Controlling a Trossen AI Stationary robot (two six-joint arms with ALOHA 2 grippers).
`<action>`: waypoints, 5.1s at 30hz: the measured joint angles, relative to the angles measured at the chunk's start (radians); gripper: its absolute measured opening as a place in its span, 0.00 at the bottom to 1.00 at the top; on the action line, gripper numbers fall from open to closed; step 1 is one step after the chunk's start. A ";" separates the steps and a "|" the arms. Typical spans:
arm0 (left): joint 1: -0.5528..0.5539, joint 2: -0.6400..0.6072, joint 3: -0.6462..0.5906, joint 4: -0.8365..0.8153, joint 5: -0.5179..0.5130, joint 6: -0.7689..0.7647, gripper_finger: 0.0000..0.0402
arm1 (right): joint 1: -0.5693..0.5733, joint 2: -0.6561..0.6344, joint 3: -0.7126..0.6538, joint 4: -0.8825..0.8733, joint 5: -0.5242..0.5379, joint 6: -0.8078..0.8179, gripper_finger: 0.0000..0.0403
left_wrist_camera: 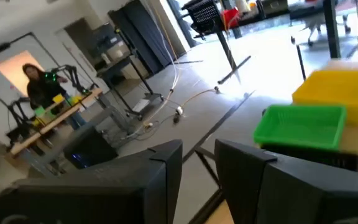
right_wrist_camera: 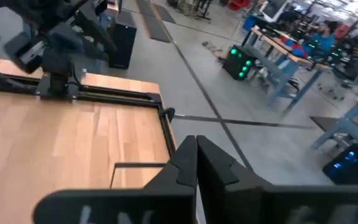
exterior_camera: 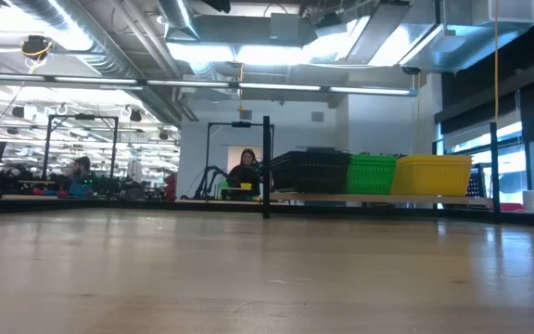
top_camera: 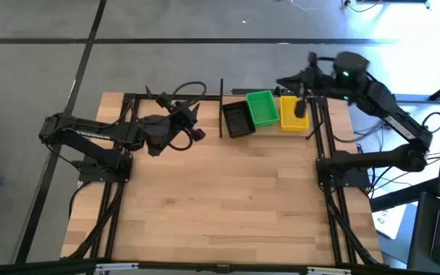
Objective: Stack baskets on shelf by color
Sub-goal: Return to Home Position
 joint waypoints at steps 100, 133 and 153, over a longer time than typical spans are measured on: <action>-0.001 -1.244 -0.923 -0.137 0.889 -0.476 0.00 | 0.226 -1.094 -1.432 0.840 0.013 0.526 0.00; -0.001 -1.243 -1.106 0.116 1.003 -0.438 0.00 | 0.226 -1.091 -1.431 0.638 -0.003 0.557 0.00; -0.001 -1.243 -1.106 0.116 1.003 -0.438 0.00 | 0.226 -1.091 -1.431 0.638 -0.003 0.556 0.00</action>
